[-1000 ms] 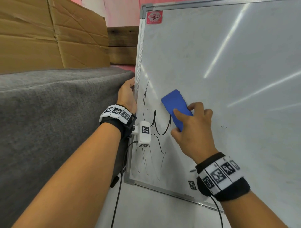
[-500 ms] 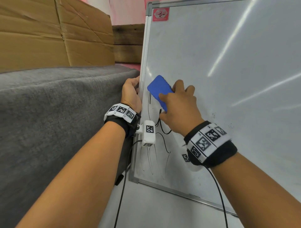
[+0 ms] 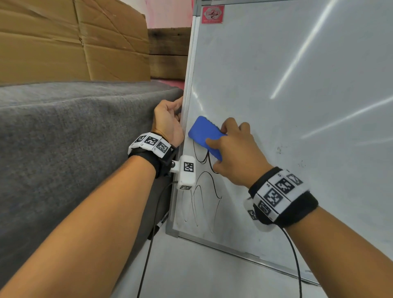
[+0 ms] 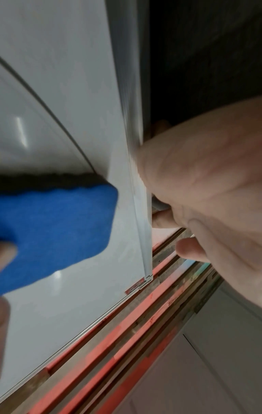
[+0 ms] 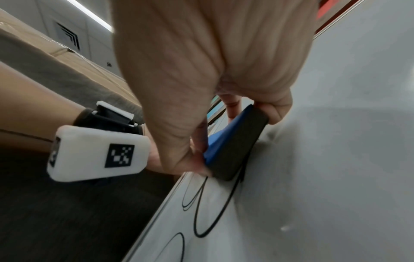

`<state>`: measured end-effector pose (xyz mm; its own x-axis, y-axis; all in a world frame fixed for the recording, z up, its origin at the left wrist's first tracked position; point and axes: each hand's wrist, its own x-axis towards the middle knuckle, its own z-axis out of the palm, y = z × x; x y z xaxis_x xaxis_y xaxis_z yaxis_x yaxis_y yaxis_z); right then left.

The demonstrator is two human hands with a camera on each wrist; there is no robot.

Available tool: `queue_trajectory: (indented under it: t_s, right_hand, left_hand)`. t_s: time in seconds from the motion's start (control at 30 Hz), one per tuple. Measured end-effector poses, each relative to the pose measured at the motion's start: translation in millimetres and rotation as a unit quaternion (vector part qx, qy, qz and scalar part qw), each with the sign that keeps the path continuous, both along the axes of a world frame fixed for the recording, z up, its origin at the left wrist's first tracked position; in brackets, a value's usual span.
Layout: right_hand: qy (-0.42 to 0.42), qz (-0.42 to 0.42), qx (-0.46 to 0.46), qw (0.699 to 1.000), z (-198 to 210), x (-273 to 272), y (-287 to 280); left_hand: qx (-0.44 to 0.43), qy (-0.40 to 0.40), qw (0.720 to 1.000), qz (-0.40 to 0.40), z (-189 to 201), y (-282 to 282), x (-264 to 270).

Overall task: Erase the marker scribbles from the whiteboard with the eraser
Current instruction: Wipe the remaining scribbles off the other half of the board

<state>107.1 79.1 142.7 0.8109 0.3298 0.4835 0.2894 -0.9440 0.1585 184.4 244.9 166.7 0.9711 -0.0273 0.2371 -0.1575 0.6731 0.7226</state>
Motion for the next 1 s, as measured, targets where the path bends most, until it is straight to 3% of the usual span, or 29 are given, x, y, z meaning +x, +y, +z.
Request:
queue_trajectory:
  t_s: [0.2, 0.37, 0.6, 0.73, 1.0]
  right_hand:
    - [-0.01, 0.014, 0.007, 1.0, 4, -3, -14]
    - [-0.049, 0.022, 0.022, 0.998, 10, 6, -1]
    - [-0.007, 0.025, 0.026, 0.999, -38, -15, -27]
    - [-0.061, 0.029, 0.102, 0.992, -39, -15, -42]
    - [-0.06, 0.031, 0.097, 0.993, -70, -29, -49]
  left_hand:
    - [0.025, -0.002, 1.0, 0.001, 0, 2, -3]
    - [0.097, -0.037, 0.994, -0.019, -7, 2, -8]
    - [0.148, 0.004, 0.989, 0.022, -37, 3, -1]
    - [0.153, 0.027, 0.987, 0.029, -54, 3, 1]
    - [0.141, -0.009, 0.99, 0.003, -55, -2, -11]
